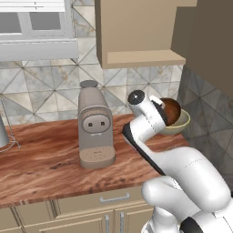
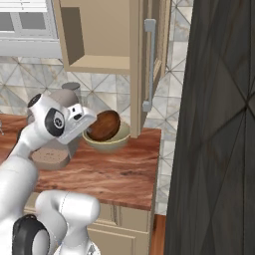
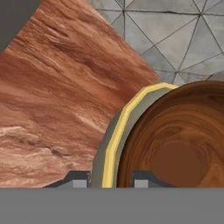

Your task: Pick up the bowls on the counter and stack them on top of one another in the open cabinet. Place the smaller bowl on top of the larger bowl.

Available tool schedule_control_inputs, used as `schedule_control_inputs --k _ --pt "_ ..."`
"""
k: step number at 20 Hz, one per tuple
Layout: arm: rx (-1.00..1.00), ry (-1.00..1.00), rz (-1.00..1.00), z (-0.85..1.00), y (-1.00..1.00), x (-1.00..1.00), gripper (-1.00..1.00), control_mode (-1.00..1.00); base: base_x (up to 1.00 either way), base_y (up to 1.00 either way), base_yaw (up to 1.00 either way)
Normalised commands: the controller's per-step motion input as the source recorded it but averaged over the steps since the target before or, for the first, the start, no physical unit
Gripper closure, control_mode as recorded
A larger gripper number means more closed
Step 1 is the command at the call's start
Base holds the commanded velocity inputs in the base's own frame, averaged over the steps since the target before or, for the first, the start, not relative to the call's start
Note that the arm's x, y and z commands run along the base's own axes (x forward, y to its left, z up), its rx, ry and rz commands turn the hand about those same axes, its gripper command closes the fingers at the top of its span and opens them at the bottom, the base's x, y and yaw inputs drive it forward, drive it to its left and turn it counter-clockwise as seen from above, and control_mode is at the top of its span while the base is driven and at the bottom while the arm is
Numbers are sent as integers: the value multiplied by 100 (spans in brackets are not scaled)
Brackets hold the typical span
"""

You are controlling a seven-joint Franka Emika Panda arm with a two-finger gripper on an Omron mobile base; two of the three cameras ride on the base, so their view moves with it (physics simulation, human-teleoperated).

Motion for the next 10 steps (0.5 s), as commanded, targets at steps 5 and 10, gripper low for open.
schedule_control_inputs --k 5,10 --pt "-9 -4 6 54 31 0 100 -100 0 0 0" --pt "-7 -5 8 57 24 0 100 -100 0 0 0"
